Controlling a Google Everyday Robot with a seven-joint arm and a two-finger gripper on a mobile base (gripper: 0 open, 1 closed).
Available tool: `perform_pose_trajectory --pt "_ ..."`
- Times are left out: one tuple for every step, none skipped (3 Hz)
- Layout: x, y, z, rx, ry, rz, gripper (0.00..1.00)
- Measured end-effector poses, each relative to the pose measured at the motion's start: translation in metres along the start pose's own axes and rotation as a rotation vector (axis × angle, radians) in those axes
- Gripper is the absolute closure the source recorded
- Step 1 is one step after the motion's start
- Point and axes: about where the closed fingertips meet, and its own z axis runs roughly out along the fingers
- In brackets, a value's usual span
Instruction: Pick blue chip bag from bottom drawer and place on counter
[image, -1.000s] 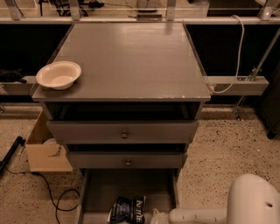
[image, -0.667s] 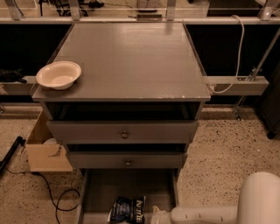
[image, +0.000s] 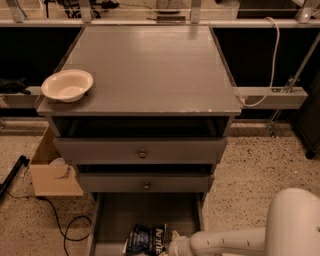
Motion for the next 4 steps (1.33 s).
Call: perform_pose_trajectory --pt "-0.021 -0.003 0.004 0.032 0.015 -0.027 0.00" --pt "-0.022 -0.003 0.005 0.034 0.016 -0.031 0.00" --pt "-0.010 -0.005 0.004 0.039 0.001 -0.011 0.00" --pt "-0.001 -0.011 0.013 0.058 -0.002 0.018 0.00"
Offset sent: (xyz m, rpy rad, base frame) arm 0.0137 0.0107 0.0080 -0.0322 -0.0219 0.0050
